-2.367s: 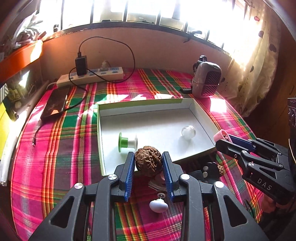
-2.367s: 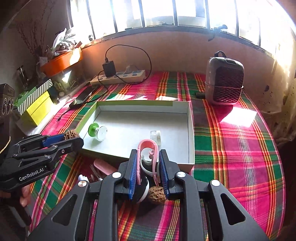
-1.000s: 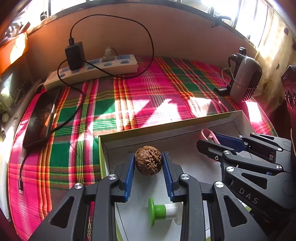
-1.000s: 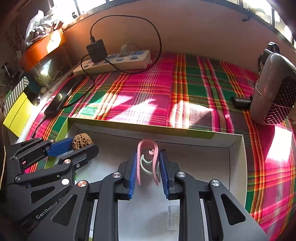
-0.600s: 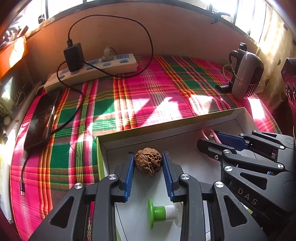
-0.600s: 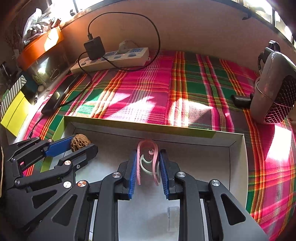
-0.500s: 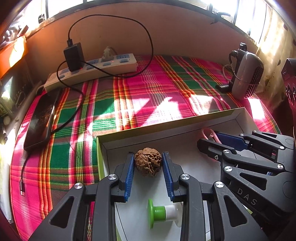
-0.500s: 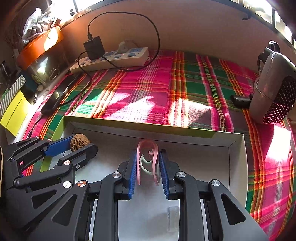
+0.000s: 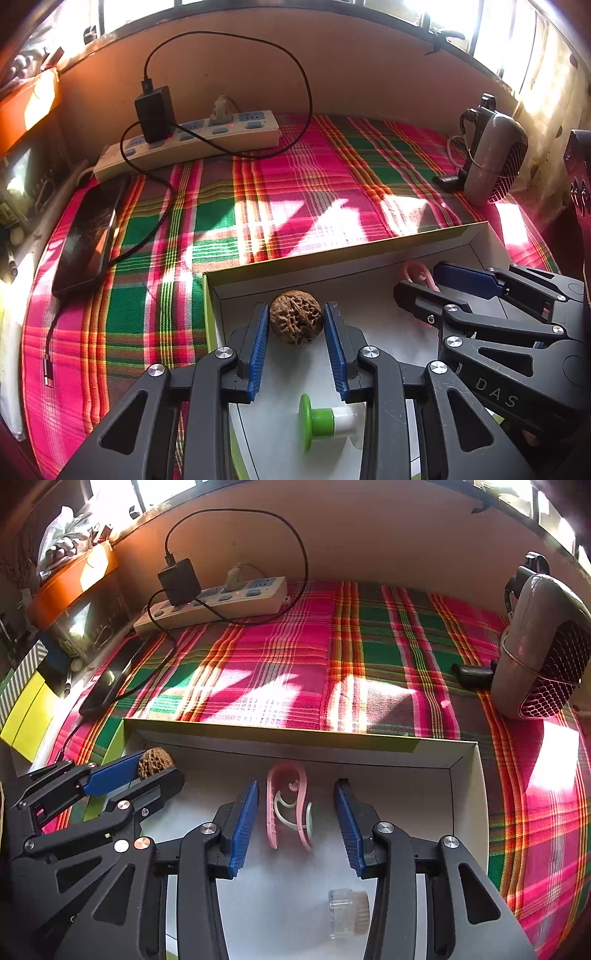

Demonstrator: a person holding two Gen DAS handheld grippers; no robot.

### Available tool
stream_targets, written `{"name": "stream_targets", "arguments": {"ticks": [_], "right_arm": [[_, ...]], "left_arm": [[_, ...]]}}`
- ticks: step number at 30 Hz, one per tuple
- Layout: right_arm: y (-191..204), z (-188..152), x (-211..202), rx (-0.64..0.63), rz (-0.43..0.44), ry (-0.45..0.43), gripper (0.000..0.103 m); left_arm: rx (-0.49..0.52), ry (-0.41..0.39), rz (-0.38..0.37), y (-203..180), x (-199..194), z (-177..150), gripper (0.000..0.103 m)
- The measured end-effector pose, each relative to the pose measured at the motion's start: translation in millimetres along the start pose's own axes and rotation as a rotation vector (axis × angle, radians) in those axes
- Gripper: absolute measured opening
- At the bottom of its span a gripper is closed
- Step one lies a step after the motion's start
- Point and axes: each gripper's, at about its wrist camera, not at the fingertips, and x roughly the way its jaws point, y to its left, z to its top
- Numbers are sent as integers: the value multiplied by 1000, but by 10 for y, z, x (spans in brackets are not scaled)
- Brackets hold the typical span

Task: Organize objects
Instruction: 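Carry the walnut and pink clip into the box and open both tools, then move the left tool over the white egg while the right tool moves over the walnut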

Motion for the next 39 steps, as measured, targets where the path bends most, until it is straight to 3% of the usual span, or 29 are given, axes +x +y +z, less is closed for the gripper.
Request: {"name": "stream_targets", "arguments": {"ticks": [19, 39], "right_arm": [[-29, -124, -421, 28, 0, -72, 44], [-27, -534, -868, 37, -18, -136, 44]], "left_arm": [[-12, -64, -15, -61, -411, -121, 29], [6, -109, 17, -235, -837, -546, 29]]}}
